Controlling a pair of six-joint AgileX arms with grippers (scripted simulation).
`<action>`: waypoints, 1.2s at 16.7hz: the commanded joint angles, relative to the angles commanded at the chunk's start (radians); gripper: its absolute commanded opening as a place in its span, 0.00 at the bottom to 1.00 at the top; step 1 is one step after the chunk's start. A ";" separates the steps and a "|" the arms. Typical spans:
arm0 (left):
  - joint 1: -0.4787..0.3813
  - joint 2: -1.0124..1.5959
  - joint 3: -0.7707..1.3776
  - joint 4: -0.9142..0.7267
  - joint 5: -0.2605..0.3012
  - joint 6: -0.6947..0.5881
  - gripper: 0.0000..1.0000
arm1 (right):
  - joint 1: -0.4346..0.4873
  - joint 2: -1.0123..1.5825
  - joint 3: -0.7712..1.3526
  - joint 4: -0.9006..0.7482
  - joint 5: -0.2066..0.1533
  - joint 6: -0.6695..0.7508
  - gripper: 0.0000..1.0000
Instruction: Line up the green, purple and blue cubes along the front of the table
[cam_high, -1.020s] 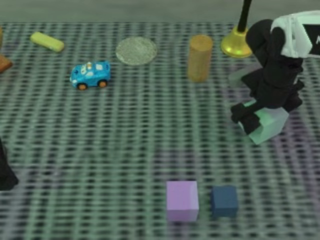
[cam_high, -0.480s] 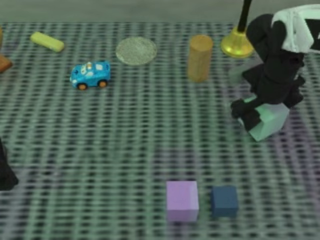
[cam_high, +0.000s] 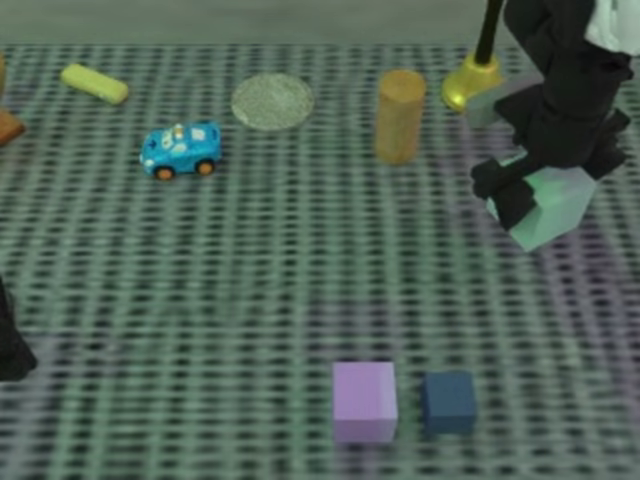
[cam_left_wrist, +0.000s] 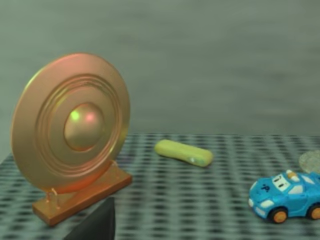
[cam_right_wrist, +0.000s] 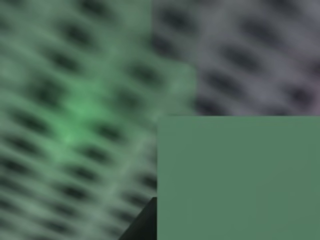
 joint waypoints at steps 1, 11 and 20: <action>0.000 0.000 0.000 0.000 0.000 0.000 1.00 | 0.000 0.000 0.000 0.000 0.000 0.000 0.00; 0.000 0.000 0.000 0.000 0.000 0.000 1.00 | 0.231 0.067 0.112 -0.063 0.001 0.372 0.00; 0.000 0.000 0.000 0.000 0.000 0.000 1.00 | 0.649 0.128 0.256 -0.160 0.001 1.121 0.00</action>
